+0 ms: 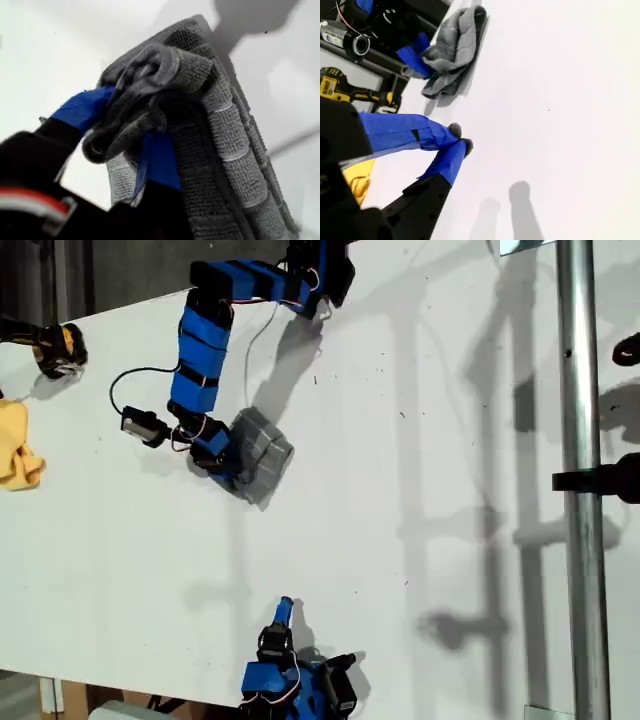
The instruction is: Grasp corners of a towel and fold twice.
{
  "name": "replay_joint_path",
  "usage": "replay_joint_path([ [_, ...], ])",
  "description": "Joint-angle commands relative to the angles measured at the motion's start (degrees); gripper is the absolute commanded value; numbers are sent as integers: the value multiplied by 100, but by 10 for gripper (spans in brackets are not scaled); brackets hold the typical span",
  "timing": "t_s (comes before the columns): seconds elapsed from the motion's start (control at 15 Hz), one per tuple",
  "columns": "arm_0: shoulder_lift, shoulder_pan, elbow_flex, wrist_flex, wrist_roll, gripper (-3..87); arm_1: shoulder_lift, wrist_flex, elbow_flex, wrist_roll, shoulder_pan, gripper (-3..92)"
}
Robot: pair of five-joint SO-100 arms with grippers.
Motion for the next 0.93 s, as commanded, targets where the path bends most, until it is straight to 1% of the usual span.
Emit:
replay_joint_path([
  [0.0,35,35,-158,-70,-44,-14,483,396,-598,-325,158,415],
  [0.33,35,35,-158,-123,-35,-14,2074,1195,-519,-580,431,410],
  [0.4,35,44,-158,-123,-44,-14,2619,1310,-404,-668,422,372],
  [0.47,35,35,-158,-123,-62,-14,3226,1441,-167,-703,387,271],
  [0.53,35,44,-158,-202,-97,-14,3841,1740,202,-703,343,123],
  [0.6,35,53,-141,-229,-149,-14,4526,2127,668,-668,237,8],
  [0.8,35,114,88,-316,-308,-14,6908,2839,2742,-316,-413,-2],
  [0.87,35,114,185,-360,-475,-14,7673,2918,3428,-35,-738,-2],
])
